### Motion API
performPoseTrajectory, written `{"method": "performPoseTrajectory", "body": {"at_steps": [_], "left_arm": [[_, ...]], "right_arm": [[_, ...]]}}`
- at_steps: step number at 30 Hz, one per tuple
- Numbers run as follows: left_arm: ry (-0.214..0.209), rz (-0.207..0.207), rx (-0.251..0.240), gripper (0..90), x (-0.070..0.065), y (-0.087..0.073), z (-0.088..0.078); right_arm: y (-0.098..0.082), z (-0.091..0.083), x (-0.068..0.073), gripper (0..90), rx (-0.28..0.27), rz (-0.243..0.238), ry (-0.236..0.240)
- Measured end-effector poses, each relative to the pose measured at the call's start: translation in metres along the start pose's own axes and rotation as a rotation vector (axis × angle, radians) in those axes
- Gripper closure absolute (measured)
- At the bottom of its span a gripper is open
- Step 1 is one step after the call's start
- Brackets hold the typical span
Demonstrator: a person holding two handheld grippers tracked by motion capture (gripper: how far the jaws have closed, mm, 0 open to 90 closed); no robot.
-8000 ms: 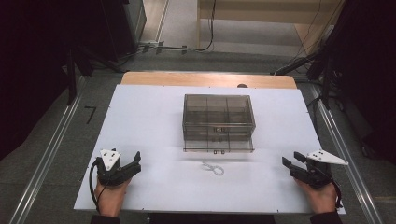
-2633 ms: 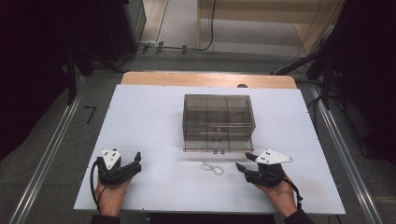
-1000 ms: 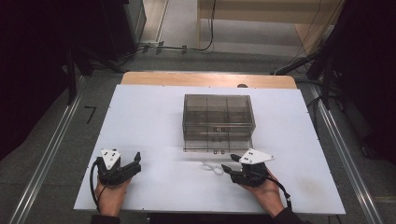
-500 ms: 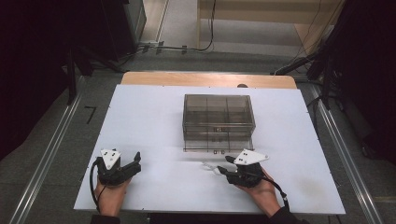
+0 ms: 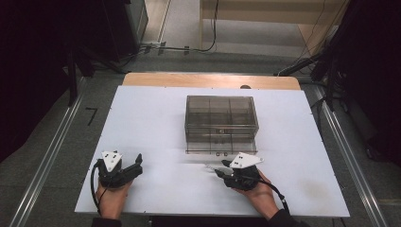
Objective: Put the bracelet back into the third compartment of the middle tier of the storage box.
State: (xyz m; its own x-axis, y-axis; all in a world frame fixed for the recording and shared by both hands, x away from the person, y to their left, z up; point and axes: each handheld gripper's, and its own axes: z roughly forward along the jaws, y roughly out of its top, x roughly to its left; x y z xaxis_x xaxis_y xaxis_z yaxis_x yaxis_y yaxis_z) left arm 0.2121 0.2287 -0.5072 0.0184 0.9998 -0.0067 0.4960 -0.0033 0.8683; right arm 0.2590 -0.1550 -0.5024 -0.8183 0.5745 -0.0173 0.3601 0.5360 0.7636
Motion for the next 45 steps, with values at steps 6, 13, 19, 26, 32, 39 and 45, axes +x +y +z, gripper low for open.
{"method": "performPoseTrajectory", "body": {"at_steps": [6, 13, 19, 26, 32, 39, 45], "left_arm": [[0.002, -0.002, 0.000, 15.7, 0.000, 0.000, 0.000], [0.001, -0.001, -0.001, 15.7, 0.000, 0.000, 0.000], [0.002, -0.003, -0.002, 15.7, 0.001, 0.000, 0.000], [0.002, -0.003, -0.002, 15.7, 0.001, 0.000, 0.000], [0.002, -0.002, 0.000, 15.7, 0.001, 0.000, 0.001], [0.002, -0.003, 0.002, 15.7, 0.001, 0.000, 0.001], [0.001, -0.004, 0.003, 15.7, 0.001, 0.000, 0.001]], "right_arm": [[0.001, 0.003, 0.003, 55.9, 0.003, -0.007, 0.001], [0.001, 0.007, 0.005, 58.4, 0.003, -0.012, 0.007], [0.002, 0.011, 0.007, 61.4, 0.001, -0.025, 0.012], [0.003, 0.015, 0.007, 64.7, 0.008, -0.039, 0.006], [0.004, 0.018, 0.008, 68.0, 0.021, -0.053, -0.001], [0.005, 0.020, 0.009, 74.8, 0.031, -0.072, 0.006], [0.004, 0.020, 0.008, 79.1, 0.032, -0.070, 0.008]]}}
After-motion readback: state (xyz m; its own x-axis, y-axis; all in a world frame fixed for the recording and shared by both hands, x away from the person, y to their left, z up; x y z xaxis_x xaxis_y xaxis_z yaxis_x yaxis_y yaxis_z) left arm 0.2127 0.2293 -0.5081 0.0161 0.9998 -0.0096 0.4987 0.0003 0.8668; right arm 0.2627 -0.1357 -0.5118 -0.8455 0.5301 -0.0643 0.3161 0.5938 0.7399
